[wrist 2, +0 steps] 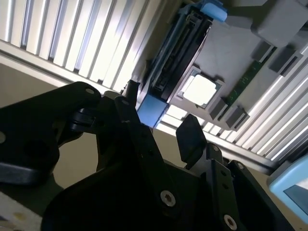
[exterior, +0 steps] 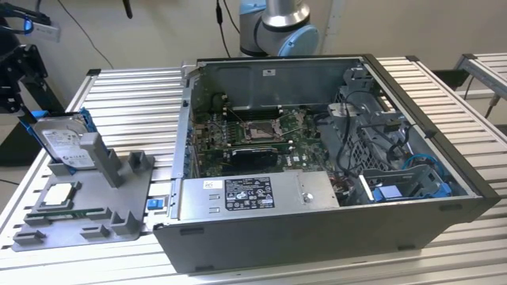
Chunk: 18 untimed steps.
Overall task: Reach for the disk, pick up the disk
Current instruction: 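Pick up the disk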
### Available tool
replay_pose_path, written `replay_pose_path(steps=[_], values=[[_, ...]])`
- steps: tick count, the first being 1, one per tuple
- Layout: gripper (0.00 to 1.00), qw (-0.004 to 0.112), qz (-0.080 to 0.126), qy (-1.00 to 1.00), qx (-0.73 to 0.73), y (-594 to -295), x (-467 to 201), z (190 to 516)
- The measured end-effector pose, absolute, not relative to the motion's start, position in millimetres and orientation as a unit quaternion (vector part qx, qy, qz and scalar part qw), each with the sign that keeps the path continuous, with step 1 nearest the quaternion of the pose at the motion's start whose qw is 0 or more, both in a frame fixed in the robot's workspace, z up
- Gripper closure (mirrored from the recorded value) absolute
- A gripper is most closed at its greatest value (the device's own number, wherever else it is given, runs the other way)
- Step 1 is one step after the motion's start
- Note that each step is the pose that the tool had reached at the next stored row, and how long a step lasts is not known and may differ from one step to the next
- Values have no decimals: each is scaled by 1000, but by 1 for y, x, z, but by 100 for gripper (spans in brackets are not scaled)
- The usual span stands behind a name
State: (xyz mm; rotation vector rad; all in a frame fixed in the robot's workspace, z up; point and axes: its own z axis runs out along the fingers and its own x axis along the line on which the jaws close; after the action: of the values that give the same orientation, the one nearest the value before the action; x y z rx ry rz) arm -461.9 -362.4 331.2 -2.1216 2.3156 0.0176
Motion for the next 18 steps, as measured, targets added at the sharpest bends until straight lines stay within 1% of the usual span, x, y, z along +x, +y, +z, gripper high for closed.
replay_pose_path(steps=[18], values=[[0,4,8,726,-688,-360,-463,303]])
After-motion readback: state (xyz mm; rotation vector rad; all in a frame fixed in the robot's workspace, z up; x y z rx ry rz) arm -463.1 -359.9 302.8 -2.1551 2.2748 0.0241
